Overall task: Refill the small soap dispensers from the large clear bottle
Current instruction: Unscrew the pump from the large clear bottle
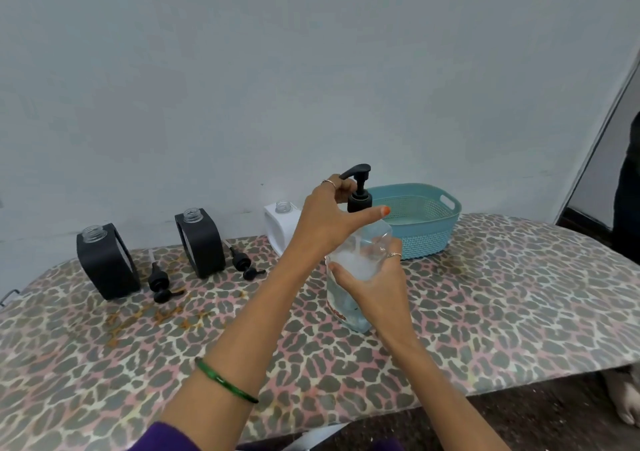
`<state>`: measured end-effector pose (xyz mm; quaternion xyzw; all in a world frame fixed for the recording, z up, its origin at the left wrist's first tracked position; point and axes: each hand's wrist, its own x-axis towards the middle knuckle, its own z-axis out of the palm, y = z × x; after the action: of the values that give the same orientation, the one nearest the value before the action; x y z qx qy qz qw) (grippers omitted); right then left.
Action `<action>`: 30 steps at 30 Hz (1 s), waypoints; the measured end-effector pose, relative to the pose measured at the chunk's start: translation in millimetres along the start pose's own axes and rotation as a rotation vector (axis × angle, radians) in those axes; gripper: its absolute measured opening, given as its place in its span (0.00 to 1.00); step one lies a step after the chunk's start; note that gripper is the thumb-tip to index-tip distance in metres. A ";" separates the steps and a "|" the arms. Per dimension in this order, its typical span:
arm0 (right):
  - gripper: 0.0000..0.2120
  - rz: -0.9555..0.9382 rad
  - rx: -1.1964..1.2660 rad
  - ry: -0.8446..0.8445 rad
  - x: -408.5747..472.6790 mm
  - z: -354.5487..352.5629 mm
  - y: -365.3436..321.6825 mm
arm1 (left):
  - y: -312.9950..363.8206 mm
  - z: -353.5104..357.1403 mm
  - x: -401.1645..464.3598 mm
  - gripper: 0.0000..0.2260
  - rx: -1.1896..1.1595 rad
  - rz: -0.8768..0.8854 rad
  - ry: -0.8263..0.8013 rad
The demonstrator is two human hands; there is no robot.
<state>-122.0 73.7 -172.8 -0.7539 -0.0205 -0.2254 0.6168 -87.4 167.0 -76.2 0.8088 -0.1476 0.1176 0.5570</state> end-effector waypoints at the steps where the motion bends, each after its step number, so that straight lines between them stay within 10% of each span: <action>1: 0.28 0.003 0.001 -0.002 0.0 0.0 0.0 | -0.2 -2.3 -0.7 0.17 -0.027 0.005 -0.056; 8: 0.30 -0.007 -0.009 0.003 -0.3 0.7 2.4 | -4.6 -24.1 -5.9 0.18 -0.158 0.010 -0.347; 22: 0.29 -0.008 -0.019 0.021 -1.4 2.0 2.1 | 0.4 1.8 -5.1 0.19 0.059 0.112 0.168; 30: 0.28 -0.015 -0.018 0.014 -3.4 0.6 3.4 | -0.9 -11.0 -8.6 0.22 -0.005 0.036 -0.107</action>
<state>-123.8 74.2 -177.3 -0.7577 -0.0200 -0.2355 0.6083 -95.3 178.5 -76.1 0.8098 -0.1919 0.0835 0.5480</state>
